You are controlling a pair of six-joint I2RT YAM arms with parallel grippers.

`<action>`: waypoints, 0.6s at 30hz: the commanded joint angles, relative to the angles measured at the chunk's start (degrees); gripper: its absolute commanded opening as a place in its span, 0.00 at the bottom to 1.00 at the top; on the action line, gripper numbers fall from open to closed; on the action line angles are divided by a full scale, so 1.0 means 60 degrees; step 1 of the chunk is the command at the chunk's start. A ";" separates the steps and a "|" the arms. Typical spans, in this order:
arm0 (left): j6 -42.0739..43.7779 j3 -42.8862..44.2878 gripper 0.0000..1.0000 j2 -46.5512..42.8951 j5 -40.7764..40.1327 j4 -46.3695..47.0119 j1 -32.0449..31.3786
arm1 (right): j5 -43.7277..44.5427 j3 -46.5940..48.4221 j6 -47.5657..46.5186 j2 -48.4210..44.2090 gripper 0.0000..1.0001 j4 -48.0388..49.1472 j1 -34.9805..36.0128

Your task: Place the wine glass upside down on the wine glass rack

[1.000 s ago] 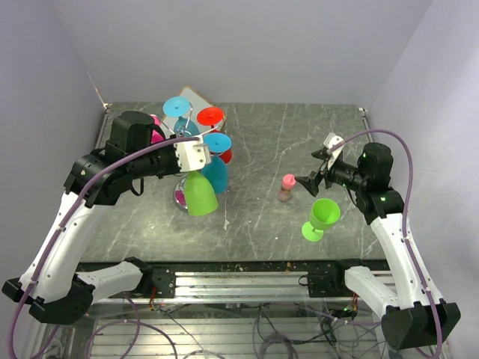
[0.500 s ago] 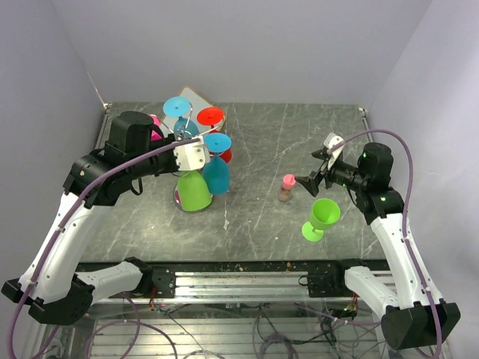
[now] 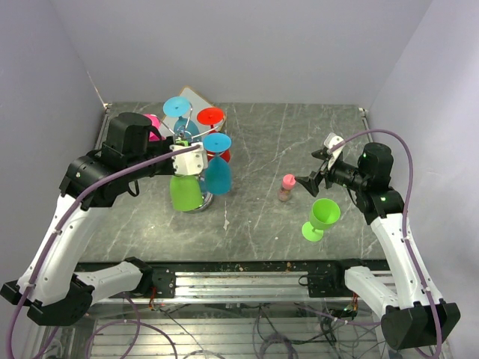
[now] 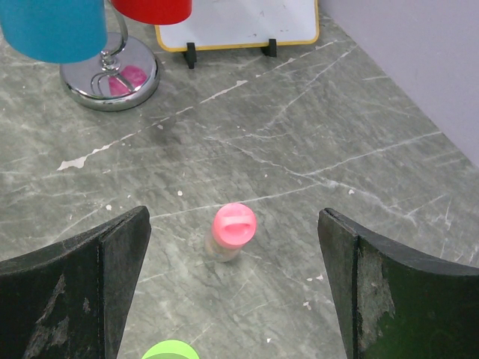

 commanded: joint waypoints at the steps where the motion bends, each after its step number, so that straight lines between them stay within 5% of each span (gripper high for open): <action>1: 0.0424 0.0340 0.07 -0.0164 -0.0320 -0.0198 -0.0058 | -0.0104 -0.0085 -0.0134 -0.0128 0.93 0.0136 -0.0055; 18: 0.1294 0.0937 0.07 -0.0223 0.0387 -0.0975 -0.0054 | -0.0082 -0.0107 -0.0145 -0.0127 0.94 0.0128 -0.0069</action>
